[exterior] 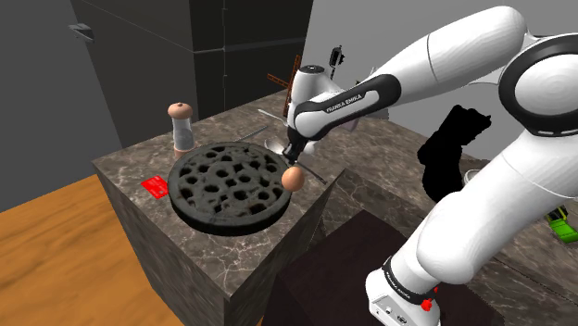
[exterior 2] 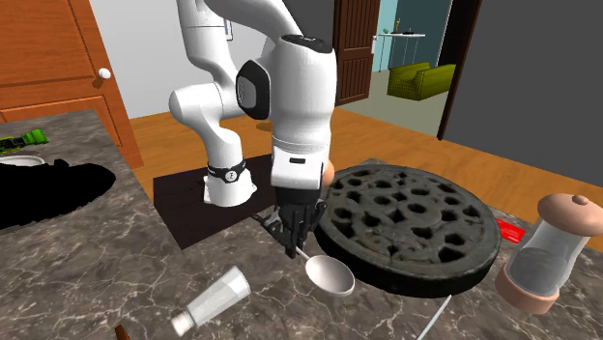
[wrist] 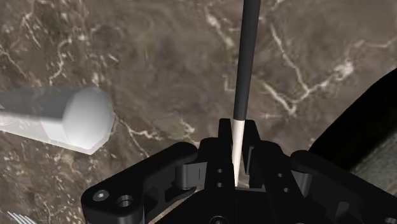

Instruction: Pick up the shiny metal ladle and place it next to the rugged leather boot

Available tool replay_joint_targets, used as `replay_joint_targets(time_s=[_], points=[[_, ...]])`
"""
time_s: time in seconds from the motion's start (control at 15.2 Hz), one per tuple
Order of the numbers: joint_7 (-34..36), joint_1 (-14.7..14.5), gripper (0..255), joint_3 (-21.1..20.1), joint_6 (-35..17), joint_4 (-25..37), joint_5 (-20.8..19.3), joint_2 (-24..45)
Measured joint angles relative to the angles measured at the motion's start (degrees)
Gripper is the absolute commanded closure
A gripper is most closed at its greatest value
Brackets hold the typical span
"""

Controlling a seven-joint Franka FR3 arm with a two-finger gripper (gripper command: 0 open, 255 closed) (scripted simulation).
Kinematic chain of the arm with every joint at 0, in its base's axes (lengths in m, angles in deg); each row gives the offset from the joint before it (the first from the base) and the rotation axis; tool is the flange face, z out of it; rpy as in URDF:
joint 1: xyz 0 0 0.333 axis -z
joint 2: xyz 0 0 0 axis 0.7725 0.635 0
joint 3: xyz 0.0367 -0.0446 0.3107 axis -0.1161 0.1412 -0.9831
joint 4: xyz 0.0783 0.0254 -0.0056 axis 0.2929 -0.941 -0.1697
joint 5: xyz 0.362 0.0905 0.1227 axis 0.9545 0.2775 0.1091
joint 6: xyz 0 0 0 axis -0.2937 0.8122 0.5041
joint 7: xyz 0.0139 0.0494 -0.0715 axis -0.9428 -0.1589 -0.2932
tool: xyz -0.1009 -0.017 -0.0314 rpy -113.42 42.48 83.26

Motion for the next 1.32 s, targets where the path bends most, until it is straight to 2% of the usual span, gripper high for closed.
replay_joint_targets(time_s=[1.32], points=[[-1.92,-0.35,255,-0.21,15.63,7.94,1.38,-7.72]])
